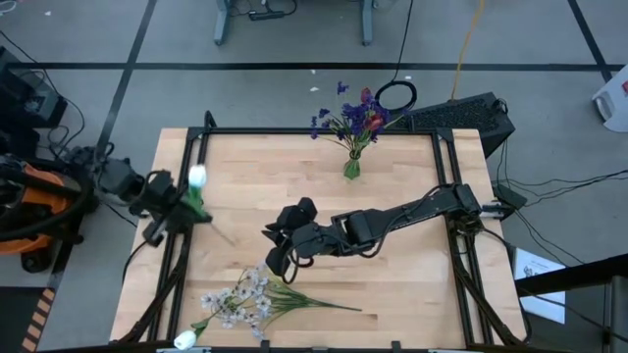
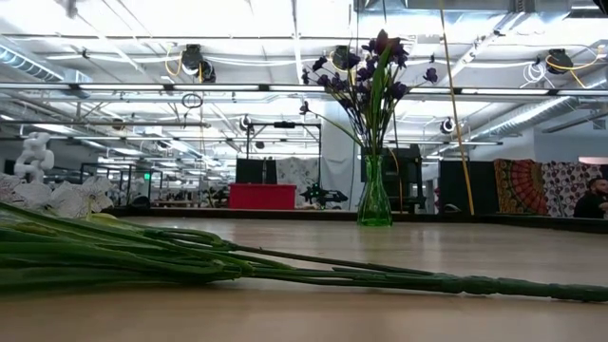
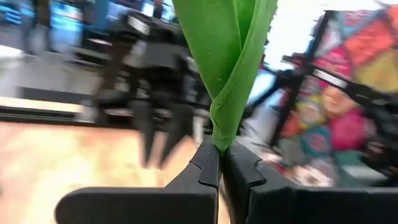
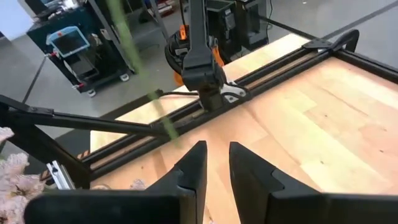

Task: Sort flowers into vase by color
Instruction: Put the white tulip into the transparent flower vase

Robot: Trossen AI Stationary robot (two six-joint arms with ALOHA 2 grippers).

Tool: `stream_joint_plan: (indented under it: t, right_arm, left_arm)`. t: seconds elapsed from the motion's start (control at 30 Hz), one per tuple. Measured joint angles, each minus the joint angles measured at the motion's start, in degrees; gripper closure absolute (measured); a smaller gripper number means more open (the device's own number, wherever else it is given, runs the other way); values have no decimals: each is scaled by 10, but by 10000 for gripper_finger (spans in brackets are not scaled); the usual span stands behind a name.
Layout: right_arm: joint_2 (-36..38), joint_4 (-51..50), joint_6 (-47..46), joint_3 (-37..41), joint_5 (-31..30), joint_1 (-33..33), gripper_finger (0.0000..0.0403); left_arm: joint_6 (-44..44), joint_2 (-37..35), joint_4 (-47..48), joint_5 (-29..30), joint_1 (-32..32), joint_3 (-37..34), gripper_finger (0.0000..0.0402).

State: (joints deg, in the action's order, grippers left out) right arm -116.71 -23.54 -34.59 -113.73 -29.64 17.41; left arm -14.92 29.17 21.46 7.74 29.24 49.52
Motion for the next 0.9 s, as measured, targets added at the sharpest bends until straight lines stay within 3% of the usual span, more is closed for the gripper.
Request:
stream_joint_plan:
  t: [0.23, 0.57, 0.9]
  right_arm:
    - [0, -13, -25, 0, -3, 7, 344]
    - [0, -13, -36, 0, -5, 15, 344]
    - [0, -13, -37, 0, -6, 15, 344]
  left_arm:
    - [-13, 31, -7, 33, 130, -12, 397]
    - [-13, 81, -63, 190, 316, -12, 397]
    - [-41, 166, -110, 308, 407, -12, 397]
